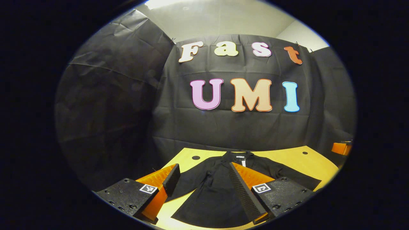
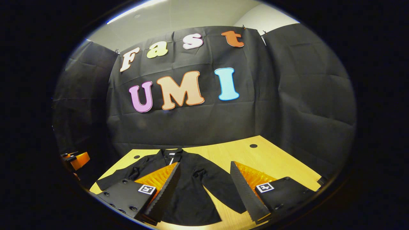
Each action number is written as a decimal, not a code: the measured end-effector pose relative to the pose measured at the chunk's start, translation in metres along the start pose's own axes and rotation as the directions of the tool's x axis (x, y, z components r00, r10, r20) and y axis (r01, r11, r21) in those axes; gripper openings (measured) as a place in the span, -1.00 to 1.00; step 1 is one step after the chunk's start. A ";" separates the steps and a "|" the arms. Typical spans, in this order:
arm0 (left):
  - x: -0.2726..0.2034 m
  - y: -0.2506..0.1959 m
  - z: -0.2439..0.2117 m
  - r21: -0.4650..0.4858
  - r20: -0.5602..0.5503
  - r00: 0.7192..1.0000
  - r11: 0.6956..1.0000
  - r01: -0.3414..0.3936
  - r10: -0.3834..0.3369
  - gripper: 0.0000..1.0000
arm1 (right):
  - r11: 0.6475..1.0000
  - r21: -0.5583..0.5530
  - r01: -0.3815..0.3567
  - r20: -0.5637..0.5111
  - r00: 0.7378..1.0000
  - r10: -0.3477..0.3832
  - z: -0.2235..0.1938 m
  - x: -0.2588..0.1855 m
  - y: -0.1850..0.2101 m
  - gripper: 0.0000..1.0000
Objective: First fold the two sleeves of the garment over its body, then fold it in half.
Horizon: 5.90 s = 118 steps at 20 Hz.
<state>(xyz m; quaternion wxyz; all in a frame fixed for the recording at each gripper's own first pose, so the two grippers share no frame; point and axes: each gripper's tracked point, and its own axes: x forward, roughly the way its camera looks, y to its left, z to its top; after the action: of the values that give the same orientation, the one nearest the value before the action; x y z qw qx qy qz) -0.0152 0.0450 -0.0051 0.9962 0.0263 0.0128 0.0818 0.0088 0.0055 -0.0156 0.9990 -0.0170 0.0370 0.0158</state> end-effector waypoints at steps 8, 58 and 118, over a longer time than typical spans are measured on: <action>-0.003 0.006 0.001 -0.007 0.005 1.000 1.000 -0.025 0.025 0.86 | 1.000 0.003 0.023 -0.010 1.000 -0.023 -0.003 -0.002 -0.014 0.95; -0.028 0.032 -0.033 0.069 -0.074 0.984 0.985 -0.156 0.161 0.86 | 0.991 -0.053 0.124 -0.517 0.845 -0.133 -0.236 0.101 -0.154 -0.20; 0.019 0.125 -0.133 -0.043 -0.357 0.934 0.998 -0.044 0.026 0.89 | 0.872 -0.223 -0.436 -0.532 0.804 0.266 -0.164 0.388 0.411 -0.79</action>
<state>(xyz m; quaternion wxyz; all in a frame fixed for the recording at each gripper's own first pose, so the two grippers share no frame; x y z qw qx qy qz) -0.0208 0.1781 -0.1313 0.9761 -0.0139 0.1905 0.1033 0.3700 0.4224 -0.2214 0.9183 -0.1825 0.2857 0.2043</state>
